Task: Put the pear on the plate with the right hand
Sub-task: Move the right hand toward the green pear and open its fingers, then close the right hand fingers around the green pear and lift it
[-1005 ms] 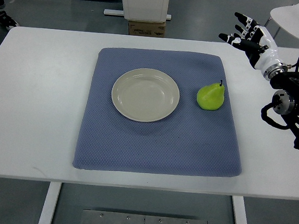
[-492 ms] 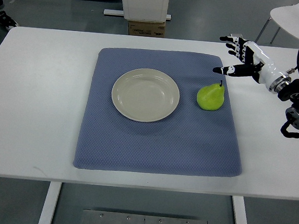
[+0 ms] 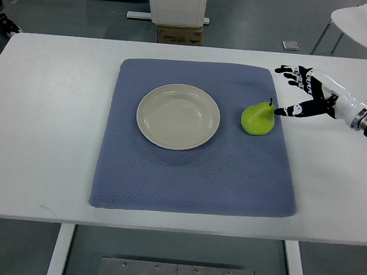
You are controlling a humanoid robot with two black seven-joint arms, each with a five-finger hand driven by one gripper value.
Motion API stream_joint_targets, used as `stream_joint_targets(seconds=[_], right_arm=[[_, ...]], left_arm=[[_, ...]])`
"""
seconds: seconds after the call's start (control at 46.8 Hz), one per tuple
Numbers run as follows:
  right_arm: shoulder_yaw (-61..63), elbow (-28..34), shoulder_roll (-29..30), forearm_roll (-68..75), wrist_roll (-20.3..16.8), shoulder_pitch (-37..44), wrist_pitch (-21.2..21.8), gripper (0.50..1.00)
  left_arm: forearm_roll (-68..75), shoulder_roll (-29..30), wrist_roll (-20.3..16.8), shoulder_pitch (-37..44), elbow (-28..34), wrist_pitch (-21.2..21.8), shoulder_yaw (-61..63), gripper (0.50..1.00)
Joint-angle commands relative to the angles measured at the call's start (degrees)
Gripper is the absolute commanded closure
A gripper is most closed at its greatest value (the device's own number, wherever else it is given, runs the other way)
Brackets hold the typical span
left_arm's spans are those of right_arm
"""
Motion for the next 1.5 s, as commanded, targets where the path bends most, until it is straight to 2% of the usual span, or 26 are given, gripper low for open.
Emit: stream_joint_targets(seconds=[0.0,0.086,0.449,0.727,0.983,1.24,1.475], right_arm=[[-1.0,0.0,0.4,-0.1,0.0,-0.2,-2.3,0.5],[-2.0,0.0,1.0,-0.1,0.0,-0.5,-3.9,0.5],[-4.6,0.0,4.1,-0.1,-0.1,-1.2,-5.6,0.5],[-6.9,-0.4,7.1,0.0,-0.6,-1.8,-9.2,0.5],[-6.9,-0.5,8.0,0.1,-1.1,-1.8,-10.7,0.515],[-7.4,-2.1,9.9,0.1,-1.8,-1.8,-11.2,0.576],[-8.9,-3.3,11.2,0.1,-2.0,-1.7,-11.5,0.597]], left_arm=[[0.0,0.0,0.0,0.0,0.0,0.0,0.0,0.5],[-0.1,0.0,0.0,0.0,0.0,0.0,0.0,0.5],[0.0,0.0,0.0,0.0,0.0,0.0,0.0,0.5],[-0.1,0.0,0.0,0.0,0.0,0.0,0.0,0.5],[0.0,0.0,0.0,0.0,0.0,0.0,0.0,0.5],[0.0,0.0,0.0,0.0,0.0,0.0,0.0,0.5],[0.0,0.0,0.0,0.0,0.0,0.0,0.0,0.5]])
